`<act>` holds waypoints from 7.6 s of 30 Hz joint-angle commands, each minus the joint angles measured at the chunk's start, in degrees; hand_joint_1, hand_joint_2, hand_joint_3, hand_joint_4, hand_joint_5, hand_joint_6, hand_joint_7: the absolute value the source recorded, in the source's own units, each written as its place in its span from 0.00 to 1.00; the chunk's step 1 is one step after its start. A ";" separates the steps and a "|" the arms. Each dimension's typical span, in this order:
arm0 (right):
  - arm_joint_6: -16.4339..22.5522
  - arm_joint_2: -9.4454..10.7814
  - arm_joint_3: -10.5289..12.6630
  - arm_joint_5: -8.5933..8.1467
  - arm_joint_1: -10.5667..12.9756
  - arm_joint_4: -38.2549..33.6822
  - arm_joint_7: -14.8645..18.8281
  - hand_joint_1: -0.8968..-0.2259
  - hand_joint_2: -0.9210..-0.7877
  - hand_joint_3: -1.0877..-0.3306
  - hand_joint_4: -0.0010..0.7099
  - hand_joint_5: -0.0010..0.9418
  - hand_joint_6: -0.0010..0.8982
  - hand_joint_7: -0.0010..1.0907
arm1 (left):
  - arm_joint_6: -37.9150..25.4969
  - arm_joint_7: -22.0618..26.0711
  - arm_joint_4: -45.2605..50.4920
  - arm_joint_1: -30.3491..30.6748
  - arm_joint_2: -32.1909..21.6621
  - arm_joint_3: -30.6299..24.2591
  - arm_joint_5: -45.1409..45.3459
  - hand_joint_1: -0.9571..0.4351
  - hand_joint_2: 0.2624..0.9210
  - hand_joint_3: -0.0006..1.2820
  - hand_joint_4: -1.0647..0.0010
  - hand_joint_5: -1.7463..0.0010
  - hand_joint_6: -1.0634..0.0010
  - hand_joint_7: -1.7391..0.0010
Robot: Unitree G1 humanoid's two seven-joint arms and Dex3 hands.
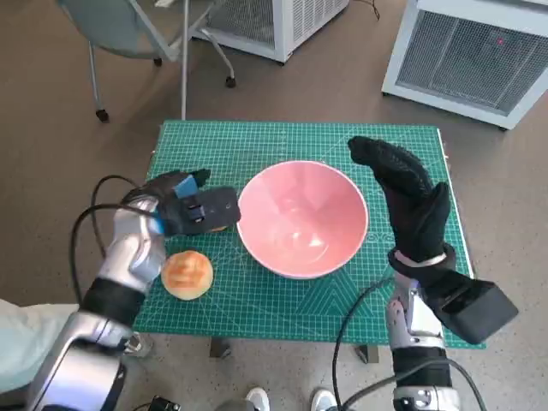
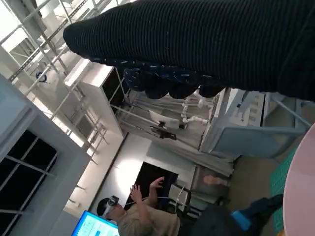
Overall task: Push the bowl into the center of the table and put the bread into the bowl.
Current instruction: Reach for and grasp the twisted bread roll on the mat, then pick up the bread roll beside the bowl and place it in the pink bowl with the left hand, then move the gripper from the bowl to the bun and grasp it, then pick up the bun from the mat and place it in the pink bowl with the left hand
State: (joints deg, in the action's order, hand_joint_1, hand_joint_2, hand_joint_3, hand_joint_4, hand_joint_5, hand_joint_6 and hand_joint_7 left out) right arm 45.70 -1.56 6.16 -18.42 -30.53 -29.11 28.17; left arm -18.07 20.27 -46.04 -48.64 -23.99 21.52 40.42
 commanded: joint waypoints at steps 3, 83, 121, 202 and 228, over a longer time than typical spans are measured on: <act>-0.90 0.09 0.24 -0.69 1.53 0.07 0.19 0.39 0.00 0.50 0.25 0.00 0.00 0.47 | 2.19 -2.57 -9.01 -4.25 2.19 1.50 -0.81 0.71 0.75 0.02 0.78 0.98 0.67 0.98; -2.61 -0.17 -0.23 -1.13 3.75 3.37 0.68 0.38 0.00 0.53 0.22 0.00 0.00 0.44 | 28.80 -15.10 38.82 11.69 0.37 -0.67 -1.05 0.69 1.00 0.02 0.26 0.39 0.41 0.34; -2.06 -0.70 0.51 -0.53 4.12 3.66 -0.07 0.37 0.00 0.52 0.22 0.00 0.00 0.44 | 26.05 -1.85 42.10 14.78 -1.50 -2.84 -5.91 0.33 0.86 0.01 1.00 1.00 0.74 0.99; -4.77 0.35 0.18 -4.30 3.74 2.58 5.28 0.40 0.00 0.52 0.21 0.00 0.00 0.41 | 3.66 12.89 52.28 36.13 -16.46 -7.96 -9.19 0.62 0.71 0.01 0.80 0.98 0.66 0.98; -5.64 0.11 0.36 -4.09 4.29 3.60 5.11 0.39 0.00 0.52 0.21 0.00 0.00 0.40 | 11.76 6.13 53.41 36.48 -15.85 -13.85 -12.16 0.69 0.96 0.04 0.27 0.38 0.37 0.36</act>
State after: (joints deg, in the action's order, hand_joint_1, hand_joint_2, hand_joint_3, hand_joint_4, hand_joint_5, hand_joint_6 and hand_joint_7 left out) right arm 40.90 -1.41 6.33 -22.43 -27.55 -24.94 33.20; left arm -7.79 26.03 5.18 -11.76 -39.08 10.28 30.75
